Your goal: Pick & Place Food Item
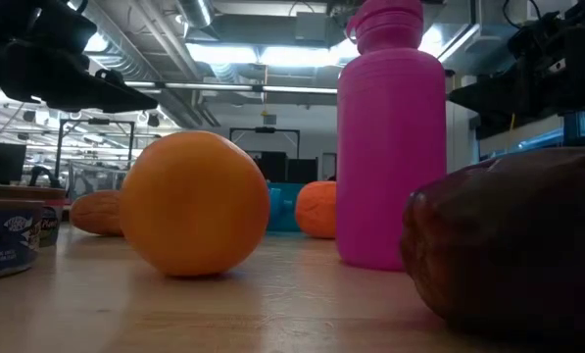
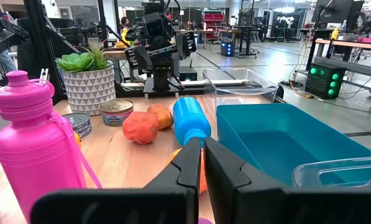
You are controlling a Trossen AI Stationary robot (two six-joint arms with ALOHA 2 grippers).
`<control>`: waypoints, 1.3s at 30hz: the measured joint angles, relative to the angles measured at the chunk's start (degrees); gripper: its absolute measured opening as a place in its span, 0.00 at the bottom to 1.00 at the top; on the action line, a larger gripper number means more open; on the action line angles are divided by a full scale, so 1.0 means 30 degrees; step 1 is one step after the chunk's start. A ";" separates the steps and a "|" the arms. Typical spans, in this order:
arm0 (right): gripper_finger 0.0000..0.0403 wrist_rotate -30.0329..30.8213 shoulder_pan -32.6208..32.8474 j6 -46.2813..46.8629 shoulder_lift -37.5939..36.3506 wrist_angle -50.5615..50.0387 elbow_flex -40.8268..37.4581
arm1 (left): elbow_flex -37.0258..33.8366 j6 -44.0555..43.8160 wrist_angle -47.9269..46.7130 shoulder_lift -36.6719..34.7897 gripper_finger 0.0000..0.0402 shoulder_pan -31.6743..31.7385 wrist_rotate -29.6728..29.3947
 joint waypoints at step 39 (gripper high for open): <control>0.06 0.3162 -0.0044 1.3300 0.0007 0.9865 0.0000 | 0.0007 -1.5108 1.0144 0.0007 0.82 0.0058 -0.8524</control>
